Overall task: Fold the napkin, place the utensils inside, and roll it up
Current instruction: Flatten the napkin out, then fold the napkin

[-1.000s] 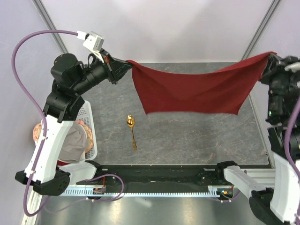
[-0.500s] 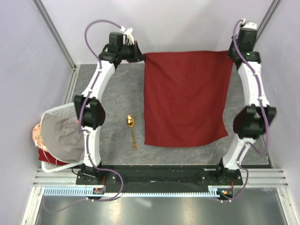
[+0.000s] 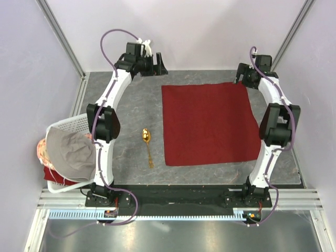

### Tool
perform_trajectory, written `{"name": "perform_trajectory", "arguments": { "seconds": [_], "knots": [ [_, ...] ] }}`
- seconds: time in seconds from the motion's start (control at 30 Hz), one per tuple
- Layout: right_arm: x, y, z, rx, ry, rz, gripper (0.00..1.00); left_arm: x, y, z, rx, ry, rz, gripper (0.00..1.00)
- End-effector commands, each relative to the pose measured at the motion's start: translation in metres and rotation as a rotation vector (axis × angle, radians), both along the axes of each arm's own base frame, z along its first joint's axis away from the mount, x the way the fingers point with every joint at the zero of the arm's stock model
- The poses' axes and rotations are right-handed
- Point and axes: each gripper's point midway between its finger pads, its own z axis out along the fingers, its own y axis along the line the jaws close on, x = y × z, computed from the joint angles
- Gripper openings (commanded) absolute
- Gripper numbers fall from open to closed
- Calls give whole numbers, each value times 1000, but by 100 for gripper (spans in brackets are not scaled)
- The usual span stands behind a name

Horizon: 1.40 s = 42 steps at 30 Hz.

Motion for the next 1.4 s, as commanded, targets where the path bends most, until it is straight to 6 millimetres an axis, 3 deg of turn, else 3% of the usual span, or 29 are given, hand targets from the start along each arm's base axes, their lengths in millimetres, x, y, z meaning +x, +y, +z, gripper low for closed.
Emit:
{"name": "perform_trajectory", "arguments": {
  "seconds": [0.0,0.03,0.07,0.1,0.13,0.17,0.2,0.23,0.27,0.3,0.37,0.4,0.47,0.5,0.53,0.6,0.63,0.7,0.73,0.8,0.97,1.07,1.37],
  "knots": [
    [-36,55,91,72,-220,88,94,-29,24,114,33,-237,62,95],
    [-44,66,89,67,-216,109,94,-35,28,117,41,-236,75,97],
    [-52,80,87,62,-212,133,93,-45,33,107,52,-199,90,97],
    [-67,113,70,59,-176,193,93,-57,40,121,52,-212,117,98],
    [-77,123,79,36,-192,203,92,-66,43,122,53,-202,122,100],
    [-87,138,75,30,-185,235,91,-77,44,104,58,-145,122,100],
    [-105,172,59,29,-156,316,90,-88,43,99,48,-116,106,100],
    [-119,191,64,38,-167,369,90,-104,44,107,39,-107,99,100],
    [-136,205,48,45,-130,415,87,-115,45,87,44,-50,96,100],
    [-156,239,44,53,-116,504,85,-125,46,86,40,-41,87,99],
    [-183,265,39,26,-104,587,82,-151,53,78,58,-17,69,97],
    [-212,291,26,9,-73,670,80,-159,55,75,68,-16,60,97],
    [-240,307,7,-33,-28,726,76,-185,62,73,85,-23,45,97],
    [-267,327,-3,-46,11,801,74,-195,61,73,72,-24,21,97],
    [-280,335,-9,-55,35,831,71,-207,63,62,85,-11,-2,97],
    [-316,356,-26,-85,82,912,68,-220,71,73,91,-55,28,97],
    [-326,362,-30,-99,94,936,67,-224,75,62,94,-41,50,97],
    [-351,379,-38,-155,99,984,63,-230,79,74,86,-117,62,97],
    [-357,384,-39,-162,98,1000,63,-234,82,61,102,-106,70,97],
    [-374,399,-44,-192,92,1027,61,-233,94,59,136,-142,126,97],
    [-396,419,-59,-249,110,1086,52,-239,104,48,174,-137,151,97],
    [-402,422,-75,-295,145,1101,50,-240,103,51,169,-144,148,97],
    [-396,415,-90,-377,150,1075,47,-241,100,52,156,-143,133,97]
  ]
}}
